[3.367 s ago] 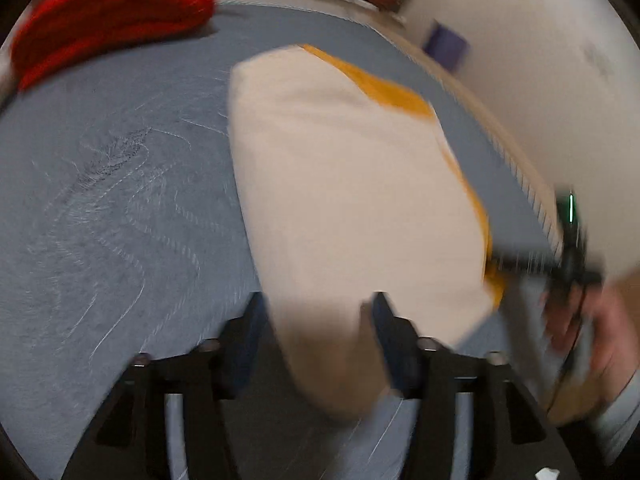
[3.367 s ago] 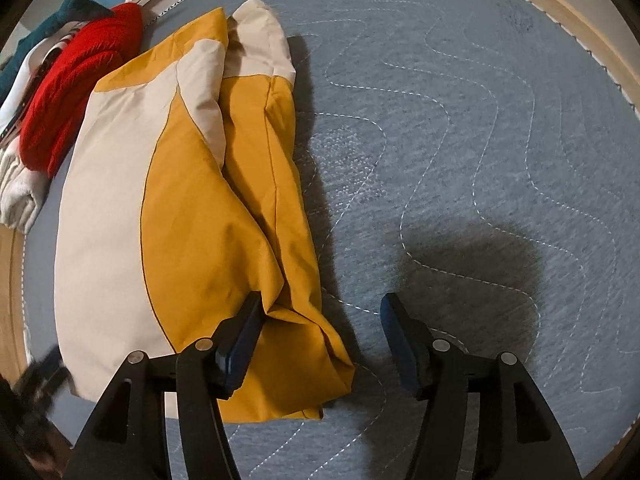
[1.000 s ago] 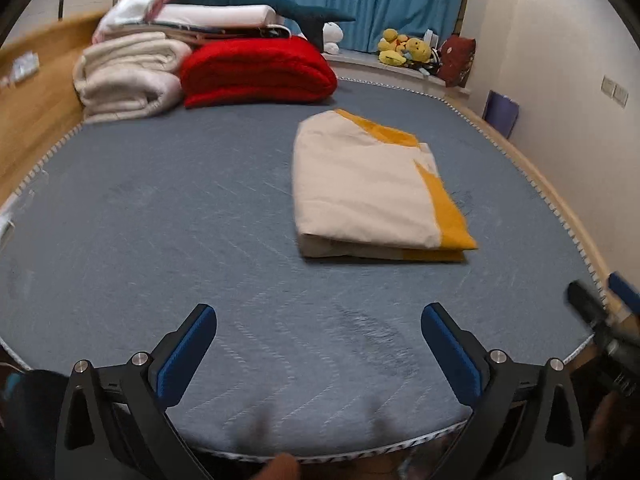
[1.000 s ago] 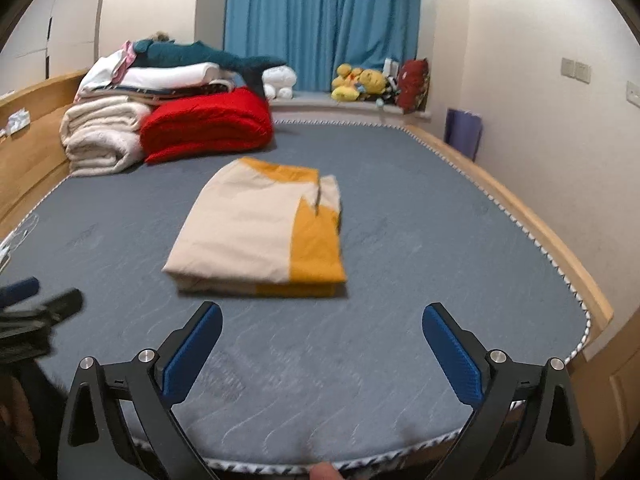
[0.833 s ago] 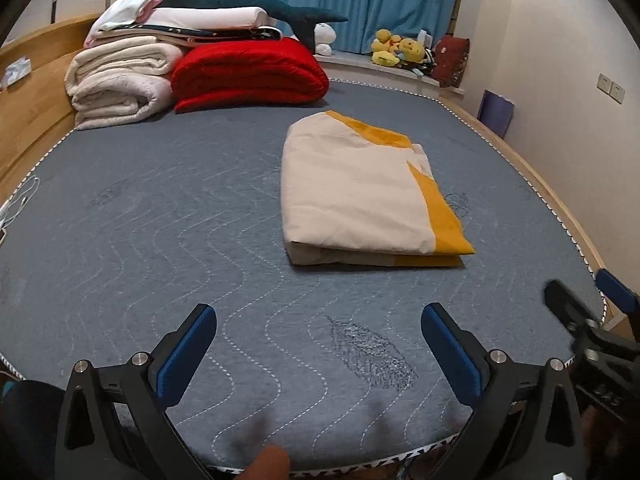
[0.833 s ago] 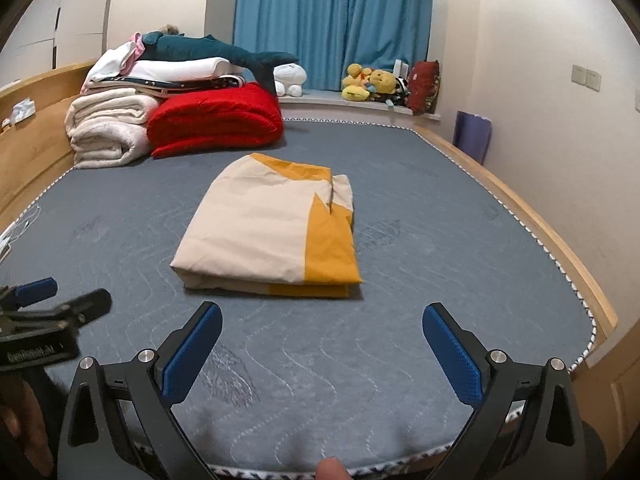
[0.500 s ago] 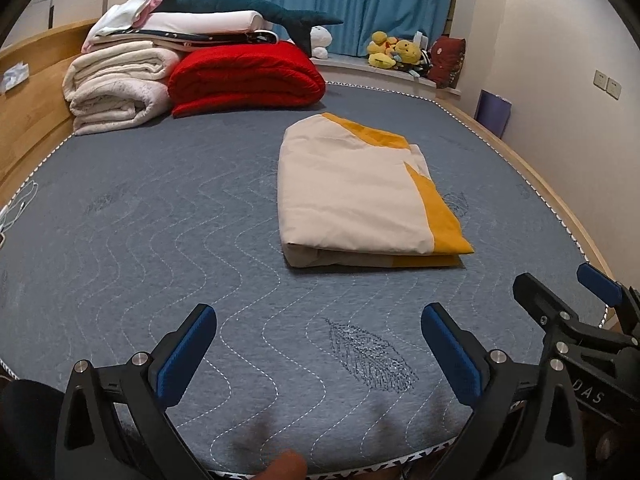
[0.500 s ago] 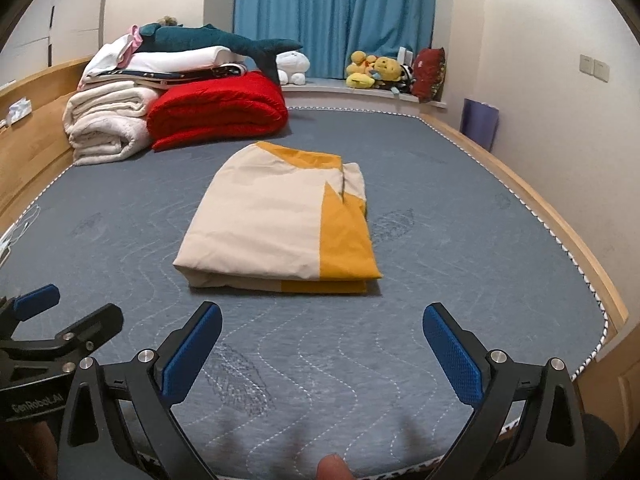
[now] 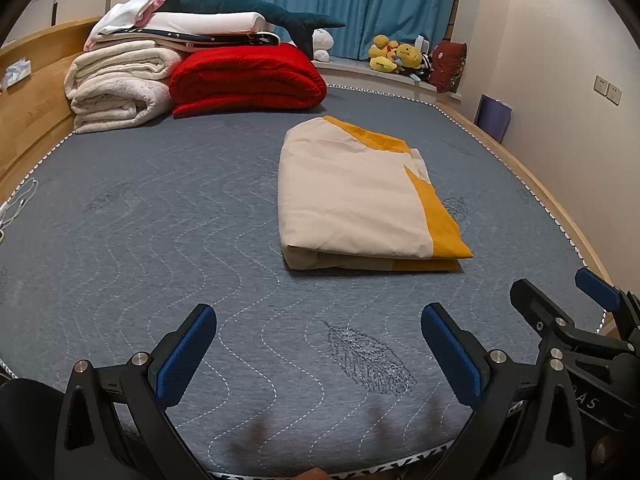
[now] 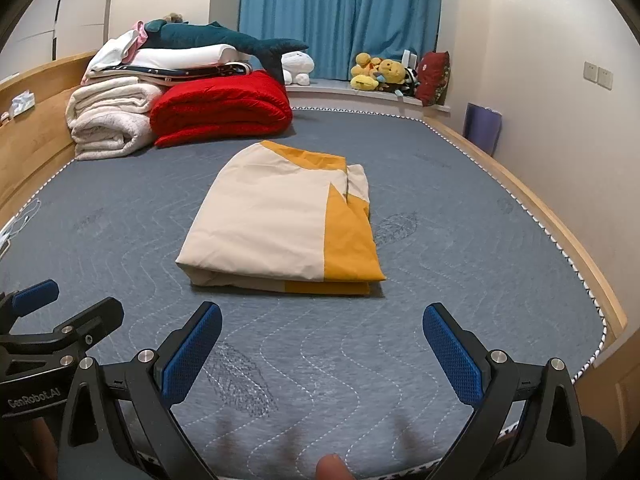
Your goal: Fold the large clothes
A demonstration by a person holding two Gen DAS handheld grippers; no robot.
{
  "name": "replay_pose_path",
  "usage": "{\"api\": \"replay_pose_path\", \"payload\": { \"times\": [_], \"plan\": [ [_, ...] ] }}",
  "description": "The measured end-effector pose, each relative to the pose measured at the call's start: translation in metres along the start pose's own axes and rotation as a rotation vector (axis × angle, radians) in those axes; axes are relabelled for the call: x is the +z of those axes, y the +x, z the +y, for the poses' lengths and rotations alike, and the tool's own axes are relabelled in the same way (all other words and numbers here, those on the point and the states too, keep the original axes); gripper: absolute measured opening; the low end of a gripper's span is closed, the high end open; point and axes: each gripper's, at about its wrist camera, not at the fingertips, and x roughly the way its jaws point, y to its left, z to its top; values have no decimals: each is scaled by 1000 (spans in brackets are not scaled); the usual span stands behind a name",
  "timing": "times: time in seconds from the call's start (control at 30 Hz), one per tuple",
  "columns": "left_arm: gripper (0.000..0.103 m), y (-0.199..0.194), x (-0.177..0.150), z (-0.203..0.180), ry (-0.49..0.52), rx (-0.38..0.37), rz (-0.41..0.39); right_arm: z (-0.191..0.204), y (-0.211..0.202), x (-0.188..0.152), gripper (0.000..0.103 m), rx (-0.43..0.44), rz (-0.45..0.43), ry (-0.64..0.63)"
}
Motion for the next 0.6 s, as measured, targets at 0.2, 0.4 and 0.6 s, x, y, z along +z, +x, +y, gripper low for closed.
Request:
{"api": "replay_pose_path", "payload": {
  "times": [0.2, 0.4, 0.6],
  "plan": [
    [102, 0, 0, -1, 5, -6, -2, -1, 1, 0, 100, -1, -2, -2],
    [102, 0, 0, -1, 4, -11, -2, -1, 1, 0, 100, 0, -2, -3],
    [102, -1, 1, -1, 6, -17, -4, -3, 1, 0, 100, 2, -1, -4]
  ]
}}
